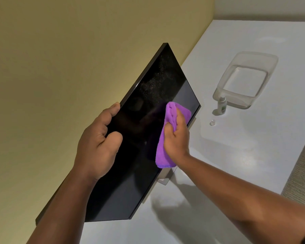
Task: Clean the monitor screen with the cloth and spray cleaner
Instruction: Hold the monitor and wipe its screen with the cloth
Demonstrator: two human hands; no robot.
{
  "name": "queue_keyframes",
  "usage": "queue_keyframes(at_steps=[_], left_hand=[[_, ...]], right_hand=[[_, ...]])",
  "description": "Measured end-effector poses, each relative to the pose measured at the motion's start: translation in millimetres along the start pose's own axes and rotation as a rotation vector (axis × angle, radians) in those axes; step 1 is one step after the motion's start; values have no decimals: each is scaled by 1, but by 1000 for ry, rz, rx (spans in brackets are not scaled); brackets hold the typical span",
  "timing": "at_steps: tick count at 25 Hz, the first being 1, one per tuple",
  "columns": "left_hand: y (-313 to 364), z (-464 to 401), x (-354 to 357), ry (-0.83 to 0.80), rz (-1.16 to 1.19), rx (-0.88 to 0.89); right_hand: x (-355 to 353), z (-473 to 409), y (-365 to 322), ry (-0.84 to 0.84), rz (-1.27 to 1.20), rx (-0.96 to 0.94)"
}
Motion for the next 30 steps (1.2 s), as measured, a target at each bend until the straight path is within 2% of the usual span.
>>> queue_keyframes(at_steps=[5, 8, 10, 12, 14, 18, 20, 22, 24, 28, 30], left_hand=[[3, 1, -1, 9, -34, 4], [3, 3, 0, 14, -55, 0], [3, 3, -1, 28, -70, 1], [5, 3, -3, 37, -75, 0], [6, 3, -2, 33, -77, 0], [5, 2, -1, 21, -58, -17], [4, 2, -2, 24, -64, -15], [5, 3, -2, 23, -68, -14], [7, 3, -2, 20, -71, -18], [6, 2, -1, 13, -65, -33], [6, 2, -2, 20, -68, -25]], right_hand=[[7, 27, -4, -115, 8, -96], [-18, -5, 13, 17, 18, 66], [-9, -9, -16, 10, -17, -45], [16, 15, -32, -117, 6, -210], [23, 38, -26, -231, 53, -285], [-4, 8, -17, -79, 157, -181], [12, 8, -41, -79, 149, -257], [33, 32, -55, -197, 175, -420], [30, 47, -48, -300, 228, -476], [3, 8, -43, -98, 256, -232], [26, 17, -74, -101, 255, -371]])
Point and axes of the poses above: each hand's wrist, its own z-axis away from the middle knuckle, its own x-axis out of the palm, y = z × x, the point moved 10 cm from there along -z, towards the middle knuckle
